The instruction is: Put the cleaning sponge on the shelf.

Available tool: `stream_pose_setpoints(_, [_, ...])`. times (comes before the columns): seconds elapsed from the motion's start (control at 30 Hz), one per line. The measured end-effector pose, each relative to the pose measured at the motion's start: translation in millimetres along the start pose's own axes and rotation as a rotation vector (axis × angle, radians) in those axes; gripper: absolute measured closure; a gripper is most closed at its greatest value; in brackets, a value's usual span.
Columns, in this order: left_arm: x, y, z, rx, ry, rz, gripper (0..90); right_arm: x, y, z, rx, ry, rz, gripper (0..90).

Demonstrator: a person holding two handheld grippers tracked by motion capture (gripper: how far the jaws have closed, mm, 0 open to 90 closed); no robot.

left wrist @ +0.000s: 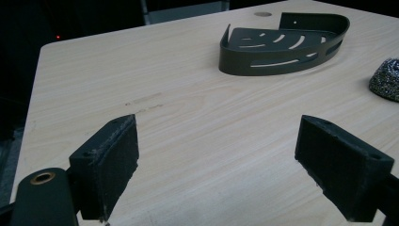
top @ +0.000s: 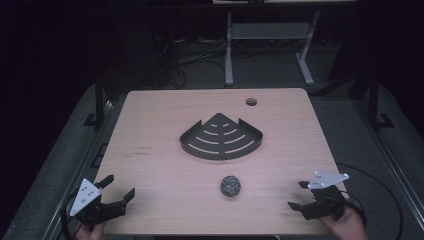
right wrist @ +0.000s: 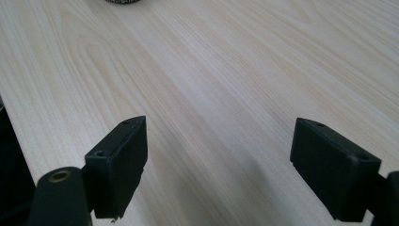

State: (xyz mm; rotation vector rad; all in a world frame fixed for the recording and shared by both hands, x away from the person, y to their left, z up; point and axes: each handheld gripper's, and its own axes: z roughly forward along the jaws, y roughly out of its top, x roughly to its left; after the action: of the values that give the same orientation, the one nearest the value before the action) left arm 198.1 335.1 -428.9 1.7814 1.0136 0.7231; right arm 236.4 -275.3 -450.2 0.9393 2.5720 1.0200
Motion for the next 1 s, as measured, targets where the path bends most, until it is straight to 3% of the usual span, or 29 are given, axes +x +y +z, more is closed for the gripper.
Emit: stream_pose_setpoints(1.0, [-2.6, -0.1, -1.4, -0.002, -0.004, 0.005, 13.2, 16.0, 20.0, 17.0, 0.028, 0.044, -0.058, 17.2])
